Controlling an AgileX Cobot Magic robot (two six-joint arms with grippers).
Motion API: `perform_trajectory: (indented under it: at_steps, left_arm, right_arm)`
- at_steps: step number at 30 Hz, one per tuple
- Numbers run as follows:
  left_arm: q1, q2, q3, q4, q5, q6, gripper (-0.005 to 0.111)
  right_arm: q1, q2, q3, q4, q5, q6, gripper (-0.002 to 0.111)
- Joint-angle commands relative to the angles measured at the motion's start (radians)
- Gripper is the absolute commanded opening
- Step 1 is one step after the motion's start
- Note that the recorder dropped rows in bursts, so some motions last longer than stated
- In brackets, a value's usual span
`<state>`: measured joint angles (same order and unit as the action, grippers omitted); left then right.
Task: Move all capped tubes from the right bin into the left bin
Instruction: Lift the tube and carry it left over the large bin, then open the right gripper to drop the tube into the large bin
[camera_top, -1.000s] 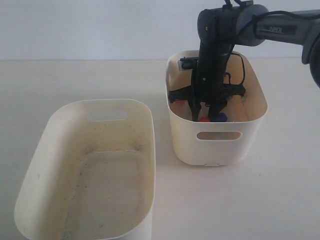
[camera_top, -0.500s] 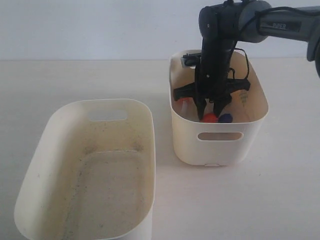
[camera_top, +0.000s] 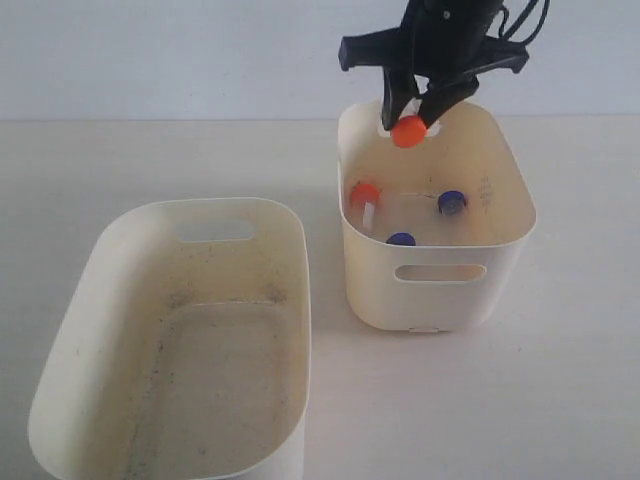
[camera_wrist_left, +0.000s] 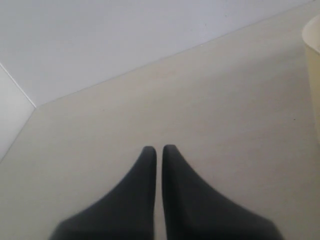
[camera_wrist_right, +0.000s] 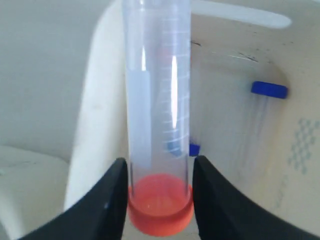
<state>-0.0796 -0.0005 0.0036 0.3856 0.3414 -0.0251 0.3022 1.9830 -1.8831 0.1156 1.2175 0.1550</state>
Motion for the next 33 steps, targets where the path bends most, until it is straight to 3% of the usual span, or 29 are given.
perform_trajectory:
  at_steps: [1,15,22,24,27,28,31,33]
  left_arm:
    - [-0.005,0.0,-0.004,-0.003,-0.005,-0.01,0.004]
    - [-0.005,0.0,-0.004,-0.003,-0.005,-0.01,0.004]
    - [-0.005,0.0,-0.004,-0.003,-0.005,-0.01,0.004]
    - [-0.005,0.0,-0.004,-0.003,-0.005,-0.01,0.004]
    - [-0.005,0.0,-0.004,-0.003,-0.005,-0.01,0.004]
    - [-0.005,0.0,-0.004,-0.003,-0.005,-0.01,0.004]
    - [-0.005,0.0,-0.004,-0.003,-0.005,-0.01,0.004]
    - [-0.005,0.0,-0.004,-0.003,-0.005,-0.01,0.004]
  right_arm:
    - [0.074,-0.066,-0.001,0.029,0.004,-0.063,0.0]
    - [0.474,-0.156,0.235,0.006,0.004,-0.12,0.0]
    - [0.534,-0.116,0.237,0.009,0.001,-0.155,0.002]
    - [0.534,-0.116,0.237,0.01,-0.024,-0.165,0.017]
    - [0.534,-0.116,0.237,0.01,-0.025,-0.165,0.05]
    - [0.534,-0.116,0.237,0.01,-0.025,-0.163,0.052]
    - [0.534,-0.116,0.237,0.008,-0.023,-0.146,0.033]
    - [0.534,-0.116,0.237,0.006,-0.023,-0.142,0.01]
